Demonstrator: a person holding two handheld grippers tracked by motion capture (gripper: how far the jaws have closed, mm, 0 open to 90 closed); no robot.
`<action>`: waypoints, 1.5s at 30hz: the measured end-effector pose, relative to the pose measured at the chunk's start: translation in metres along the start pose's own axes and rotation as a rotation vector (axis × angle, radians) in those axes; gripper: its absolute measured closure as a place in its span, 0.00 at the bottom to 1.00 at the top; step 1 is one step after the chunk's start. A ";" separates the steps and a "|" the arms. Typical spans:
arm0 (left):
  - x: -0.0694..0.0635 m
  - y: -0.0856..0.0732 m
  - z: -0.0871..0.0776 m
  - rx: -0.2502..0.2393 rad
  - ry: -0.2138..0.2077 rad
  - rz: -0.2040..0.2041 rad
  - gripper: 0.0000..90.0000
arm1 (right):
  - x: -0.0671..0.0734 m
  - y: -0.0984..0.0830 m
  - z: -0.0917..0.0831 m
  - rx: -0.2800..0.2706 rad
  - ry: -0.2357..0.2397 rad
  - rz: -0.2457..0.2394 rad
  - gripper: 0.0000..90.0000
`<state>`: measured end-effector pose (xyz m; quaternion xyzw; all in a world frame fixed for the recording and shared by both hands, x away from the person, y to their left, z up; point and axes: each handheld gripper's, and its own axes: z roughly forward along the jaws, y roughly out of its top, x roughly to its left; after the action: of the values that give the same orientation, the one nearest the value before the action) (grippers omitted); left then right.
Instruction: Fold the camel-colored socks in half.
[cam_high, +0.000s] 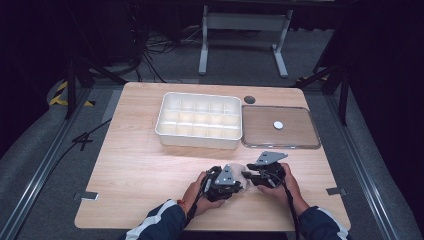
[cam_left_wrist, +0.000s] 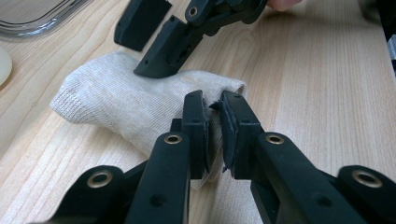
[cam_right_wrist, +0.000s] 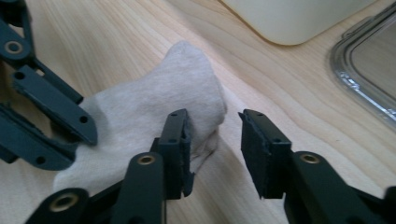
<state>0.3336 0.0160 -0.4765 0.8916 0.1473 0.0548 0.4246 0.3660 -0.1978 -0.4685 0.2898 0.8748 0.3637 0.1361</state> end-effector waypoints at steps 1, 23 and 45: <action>0.000 0.000 0.000 0.000 0.000 0.000 0.89 | -0.001 0.000 0.000 0.000 -0.005 0.003 0.67; 0.001 0.000 0.000 -0.002 -0.012 -0.004 0.89 | 0.006 0.018 0.004 -0.107 0.005 -0.039 0.82; 0.004 0.001 -0.010 -0.058 -0.030 -0.016 0.68 | 0.001 0.017 0.007 -0.068 -0.035 -0.022 0.78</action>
<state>0.3354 0.0243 -0.4691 0.8786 0.1461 0.0421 0.4527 0.3754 -0.1838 -0.4611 0.2819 0.8623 0.3868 0.1653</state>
